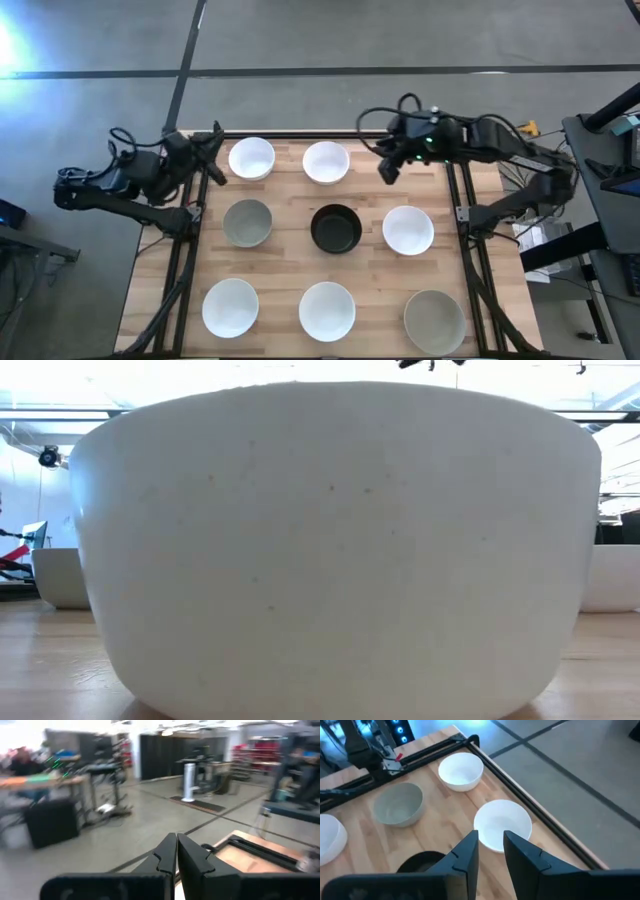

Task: Nest bowls inside each other
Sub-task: Stack the white bowl on the black bowl

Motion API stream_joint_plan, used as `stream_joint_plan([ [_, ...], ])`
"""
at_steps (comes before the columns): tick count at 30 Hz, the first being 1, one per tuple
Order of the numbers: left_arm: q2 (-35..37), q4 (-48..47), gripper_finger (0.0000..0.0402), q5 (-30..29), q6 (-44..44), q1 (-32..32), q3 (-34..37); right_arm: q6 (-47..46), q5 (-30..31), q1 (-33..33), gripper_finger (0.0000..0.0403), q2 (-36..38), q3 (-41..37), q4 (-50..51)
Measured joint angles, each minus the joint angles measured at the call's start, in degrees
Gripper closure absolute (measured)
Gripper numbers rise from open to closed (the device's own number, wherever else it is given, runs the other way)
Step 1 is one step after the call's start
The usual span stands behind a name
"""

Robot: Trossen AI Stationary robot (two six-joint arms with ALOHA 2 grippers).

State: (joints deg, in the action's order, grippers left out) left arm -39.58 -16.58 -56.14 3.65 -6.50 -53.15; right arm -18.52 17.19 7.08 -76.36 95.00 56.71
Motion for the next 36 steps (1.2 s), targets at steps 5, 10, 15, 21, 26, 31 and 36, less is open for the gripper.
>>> stream_joint_plan([
  [5, -2.57, 1.16, 0.0380, 5.26, 2.40, 7.34, -0.39, -2.77, 0.01, 0.10, 0.0317, 7.46, -10.51, -7.42],
  [10, -7.92, 1.05, 0.0322, 19.45, 8.49, 19.33, -0.85, -3.81, 0.00, 0.10, 0.0317, 12.51, -18.60, -14.09],
  [15, -15.37, -1.07, 0.0272, 35.96, 12.53, 33.69, -3.18, -4.47, -0.04, 0.10, 0.0317, 15.64, -23.88, -17.37],
  [21, -27.09, -12.45, 0.0254, 60.05, 15.42, 48.42, -10.22, -4.24, -0.11, 0.10, 0.0317, 17.35, -27.41, -19.43],
  [26, -35.60, -18.72, 0.0253, 62.30, 13.35, 51.42, -16.21, -4.02, -0.19, 0.10, 0.0317, 17.92, -30.02, -20.72],
  [31, -44.80, -29.74, 0.0253, 63.06, 10.86, 51.33, -20.73, -4.03, -0.20, 0.10, 0.0317, 18.63, -33.04, -23.48],
  [36, -51.73, -36.55, 0.0253, 63.13, 10.48, 51.38, -21.62, -4.42, -0.68, 0.10, 0.0317, 19.13, -34.24, -25.02],
])
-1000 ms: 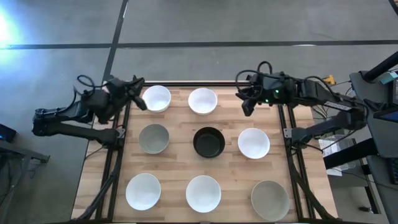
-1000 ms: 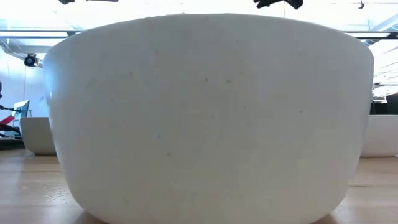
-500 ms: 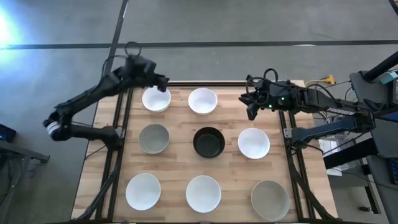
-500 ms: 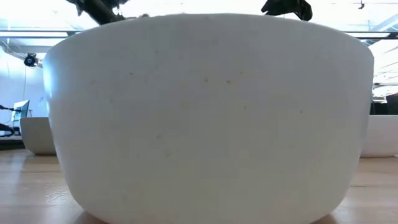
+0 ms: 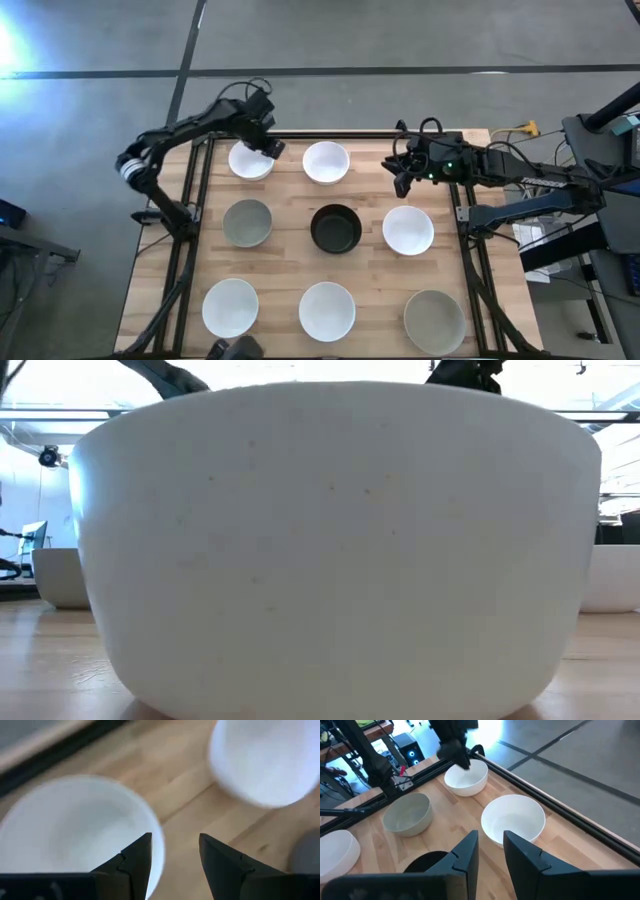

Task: Nest bowls inside each other
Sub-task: Stack the white bowl on the black bowl

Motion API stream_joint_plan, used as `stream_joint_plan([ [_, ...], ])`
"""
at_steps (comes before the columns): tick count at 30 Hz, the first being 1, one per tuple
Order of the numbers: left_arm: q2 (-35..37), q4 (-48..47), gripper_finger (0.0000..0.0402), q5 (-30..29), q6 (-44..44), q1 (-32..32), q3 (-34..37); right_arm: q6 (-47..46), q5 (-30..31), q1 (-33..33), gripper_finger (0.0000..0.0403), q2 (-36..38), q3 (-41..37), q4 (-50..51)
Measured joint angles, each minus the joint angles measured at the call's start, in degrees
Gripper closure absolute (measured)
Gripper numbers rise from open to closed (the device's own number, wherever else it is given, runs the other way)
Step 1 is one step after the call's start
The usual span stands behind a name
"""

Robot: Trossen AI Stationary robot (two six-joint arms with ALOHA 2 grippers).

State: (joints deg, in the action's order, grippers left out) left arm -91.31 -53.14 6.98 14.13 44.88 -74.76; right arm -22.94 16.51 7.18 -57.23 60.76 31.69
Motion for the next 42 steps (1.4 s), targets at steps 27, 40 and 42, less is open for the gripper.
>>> stream_joint_plan([
  [27, -16.00, -3.48, 0.0257, -4.63, -2.77, -2.99, 0.16, -0.68, -0.65, -0.03, 0.0317, 2.83, -0.10, 0.21],
  [40, -15.27, -5.08, 0.0394, -5.61, -4.08, -3.57, 0.16, -0.70, -0.65, -0.02, 0.0317, 4.33, -0.10, 0.83],
  [42, -14.47, -5.55, 0.0394, -5.68, -4.07, -3.90, 0.15, -0.66, -0.65, -0.02, 0.0317, 4.27, -0.10, 0.85],
])
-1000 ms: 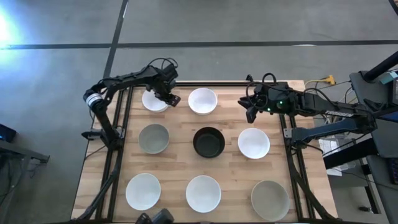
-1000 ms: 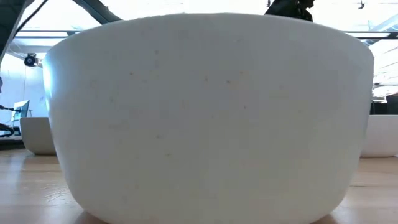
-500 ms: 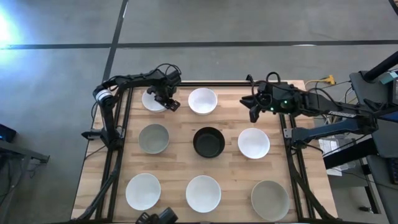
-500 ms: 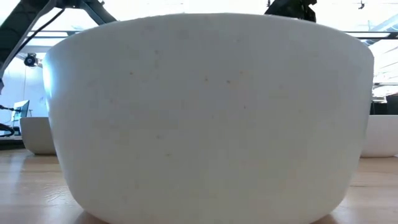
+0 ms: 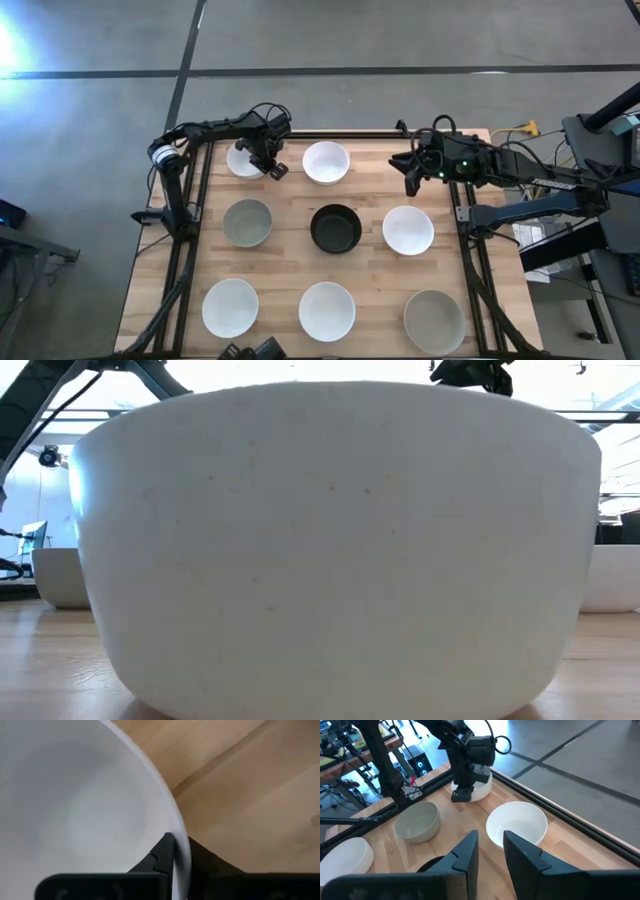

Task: Nest bowls inside each other
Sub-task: Stack the white bowl on the black bowl

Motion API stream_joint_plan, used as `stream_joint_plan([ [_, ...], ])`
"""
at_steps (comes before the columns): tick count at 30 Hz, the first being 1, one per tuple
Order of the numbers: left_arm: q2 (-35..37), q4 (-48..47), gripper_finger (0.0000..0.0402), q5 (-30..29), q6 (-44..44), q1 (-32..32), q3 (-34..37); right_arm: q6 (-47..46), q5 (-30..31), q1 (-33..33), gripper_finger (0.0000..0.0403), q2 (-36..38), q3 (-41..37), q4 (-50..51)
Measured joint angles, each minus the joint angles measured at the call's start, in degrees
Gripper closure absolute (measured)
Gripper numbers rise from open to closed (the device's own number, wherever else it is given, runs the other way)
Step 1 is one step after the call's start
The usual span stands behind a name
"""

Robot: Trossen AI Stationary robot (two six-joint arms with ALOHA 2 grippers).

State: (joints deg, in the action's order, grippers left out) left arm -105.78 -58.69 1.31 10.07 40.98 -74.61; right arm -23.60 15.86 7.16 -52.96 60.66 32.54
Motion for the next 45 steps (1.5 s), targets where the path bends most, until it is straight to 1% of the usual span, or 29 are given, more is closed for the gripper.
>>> stream_joint_plan([
  [7, 5.42, -2.26, 0.0390, 0.93, 0.00, -2.63, -0.11, 0.11, 0.02, 0.00, 0.0317, -0.12, 0.00, -0.01],
  [14, 15.86, -1.98, 0.0390, 2.06, 0.06, -6.77, -0.17, 0.64, 0.02, 0.00, 0.0317, -0.17, 0.00, -0.05],
  [17, 19.20, -1.91, 0.0389, 0.44, 0.19, -7.80, -0.17, 0.64, 0.04, 0.00, 0.0317, -0.17, 0.00, -0.19],
  [20, 20.61, -1.87, 0.0389, -2.88, 1.82, -8.14, -0.13, 0.64, 0.04, 0.00, 0.0317, -0.17, 0.00, -0.20],
  [24, 19.11, -1.16, 0.0389, -3.15, 2.67, -8.09, -0.09, 0.64, 0.04, 0.00, 0.0317, -0.17, 0.00, -0.26],
  [27, 16.38, -1.14, 0.0377, -2.65, 2.62, -8.09, -0.09, 0.54, 0.04, 0.00, 0.0317, -0.17, 0.00, -0.36],
  [30, 13.02, -1.23, 0.0346, -2.50, 2.62, -8.09, -0.02, -0.94, -0.49, 0.00, 0.0317, -0.08, 0.00, -0.36],
  [35, 7.79, -1.29, 0.0276, -2.52, 2.60, -7.64, -0.02, -3.53, -4.19, -0.03, 0.0317, 0.03, 0.00, -0.27],
  [38, 5.29, -1.34, 0.0243, -3.80, 2.64, -7.44, -0.02, -4.88, -5.80, -0.37, 0.0317, 0.03, 0.00, -0.22],
  [43, 2.81, -1.36, 0.0216, -9.97, 2.72, -7.46, 0.00, -5.60, -5.91, -1.51, 0.0317, 0.03, 0.00, -0.23],
  [45, 2.29, -1.35, 0.0213, -10.74, 2.75, -7.44, 0.00, -6.18, -6.01, -1.68, 0.0317, 0.03, -0.02, -0.22],
])
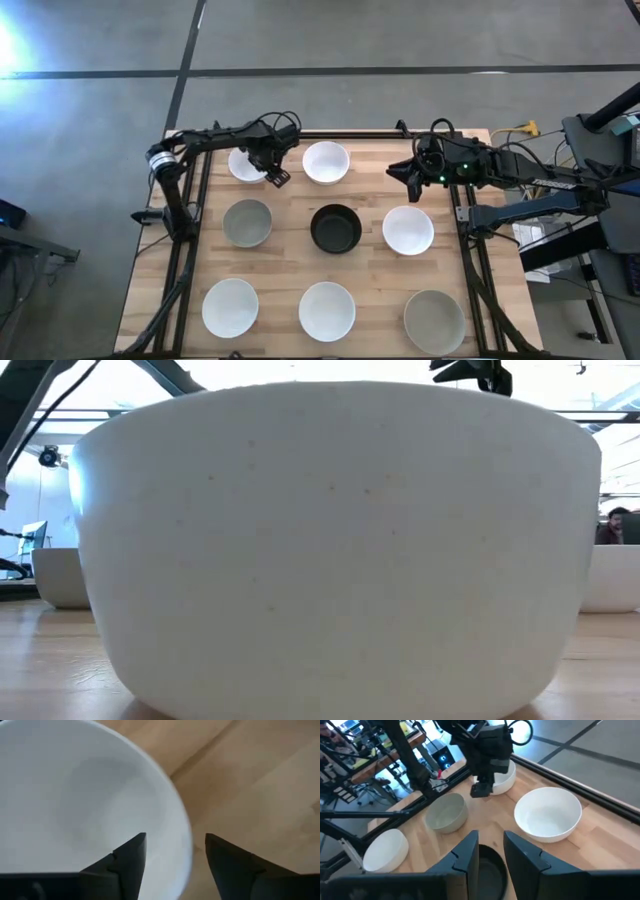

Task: Nest bowls inside each other
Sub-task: Stack the white bowl on the black bowl

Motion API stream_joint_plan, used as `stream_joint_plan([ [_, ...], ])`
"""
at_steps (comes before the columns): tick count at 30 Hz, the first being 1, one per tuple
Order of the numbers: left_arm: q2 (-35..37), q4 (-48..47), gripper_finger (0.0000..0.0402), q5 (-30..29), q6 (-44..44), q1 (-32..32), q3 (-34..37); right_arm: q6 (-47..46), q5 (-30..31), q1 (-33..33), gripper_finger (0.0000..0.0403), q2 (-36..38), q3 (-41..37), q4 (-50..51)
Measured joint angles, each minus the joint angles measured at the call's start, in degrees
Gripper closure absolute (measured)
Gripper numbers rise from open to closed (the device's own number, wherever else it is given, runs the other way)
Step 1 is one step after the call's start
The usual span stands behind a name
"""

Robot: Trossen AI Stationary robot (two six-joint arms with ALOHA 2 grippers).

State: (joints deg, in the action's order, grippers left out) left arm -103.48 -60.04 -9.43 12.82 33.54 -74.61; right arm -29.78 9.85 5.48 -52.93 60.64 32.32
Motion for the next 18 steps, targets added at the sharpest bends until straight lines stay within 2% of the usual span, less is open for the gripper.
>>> stream_joint_plan([
  [10, -4.50, 0.66, 0.0219, 3.51, -3.19, 0.15, 0.00, 0.03, 0.19, 0.04, 0.0317, 0.00, 0.00, -0.02],
  [14, -5.77, 0.04, 0.0266, 3.54, -3.45, 0.13, 0.02, 0.00, 0.22, 0.04, 0.0317, 0.00, 0.00, -0.02],
  [18, -6.06, -0.51, 0.0347, 3.54, -5.78, 0.11, 0.02, 0.00, 0.22, 0.02, 0.0317, 0.00, 0.00, -0.02],
])
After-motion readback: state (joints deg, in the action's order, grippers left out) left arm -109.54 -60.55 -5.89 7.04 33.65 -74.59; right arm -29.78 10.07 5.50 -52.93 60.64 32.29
